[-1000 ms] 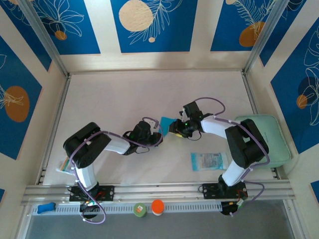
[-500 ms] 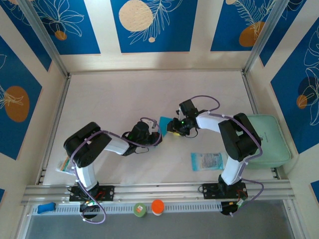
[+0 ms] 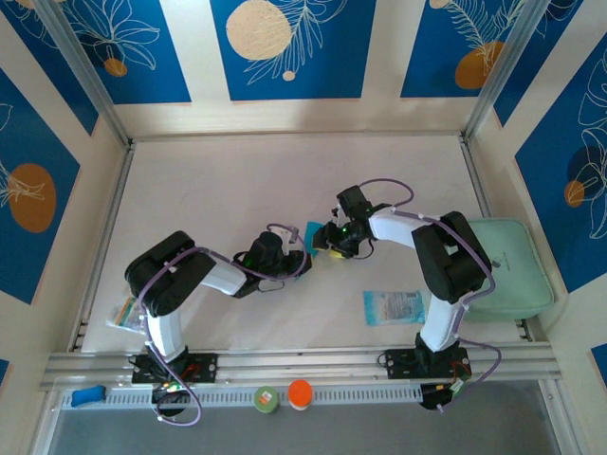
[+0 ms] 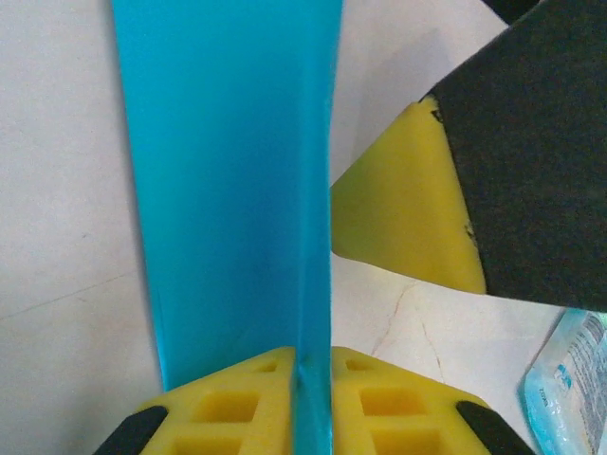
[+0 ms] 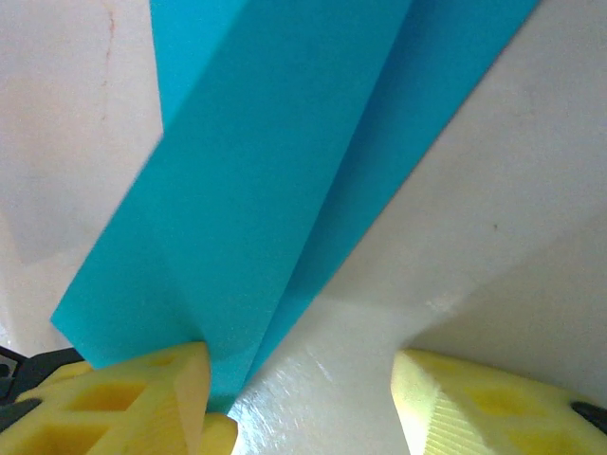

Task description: Fold a paper plane with a square sheet of paper (pick it up from the middle)

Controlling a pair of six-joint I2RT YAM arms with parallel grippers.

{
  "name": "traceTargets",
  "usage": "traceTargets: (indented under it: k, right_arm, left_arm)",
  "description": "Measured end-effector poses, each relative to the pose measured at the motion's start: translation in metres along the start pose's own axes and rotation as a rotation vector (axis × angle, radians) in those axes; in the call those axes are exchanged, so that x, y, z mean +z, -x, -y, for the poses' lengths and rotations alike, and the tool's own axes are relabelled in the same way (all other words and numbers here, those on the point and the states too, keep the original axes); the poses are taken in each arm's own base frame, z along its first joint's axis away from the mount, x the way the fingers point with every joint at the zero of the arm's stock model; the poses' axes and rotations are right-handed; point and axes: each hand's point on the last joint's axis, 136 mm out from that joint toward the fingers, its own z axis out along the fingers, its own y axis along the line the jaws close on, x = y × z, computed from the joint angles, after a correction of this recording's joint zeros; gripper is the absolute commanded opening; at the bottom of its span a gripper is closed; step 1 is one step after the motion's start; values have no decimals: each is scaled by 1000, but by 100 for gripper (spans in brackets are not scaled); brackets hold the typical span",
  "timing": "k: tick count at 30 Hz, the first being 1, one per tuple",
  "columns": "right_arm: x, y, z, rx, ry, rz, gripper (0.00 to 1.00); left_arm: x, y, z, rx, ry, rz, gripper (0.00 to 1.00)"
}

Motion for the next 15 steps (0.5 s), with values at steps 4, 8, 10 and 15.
traceTargets:
  k: [4,8,10,15]
  right_arm:
    - [0,0,0,22,-21,-15,57]
    - [0,1,0,30,-24,-14,57]
    - [-1,1,-1,25,-15,-7,57]
    - [-6,1,2,-9,57,37,57]
  left_arm:
    - [-1,0,-2,-16,0,2,10]
    - [-2,2,-6,-46,1,-2,7]
    - [-2,2,-8,-68,0,-8,5]
    - [-5,5,-12,-146,1,-32,2]
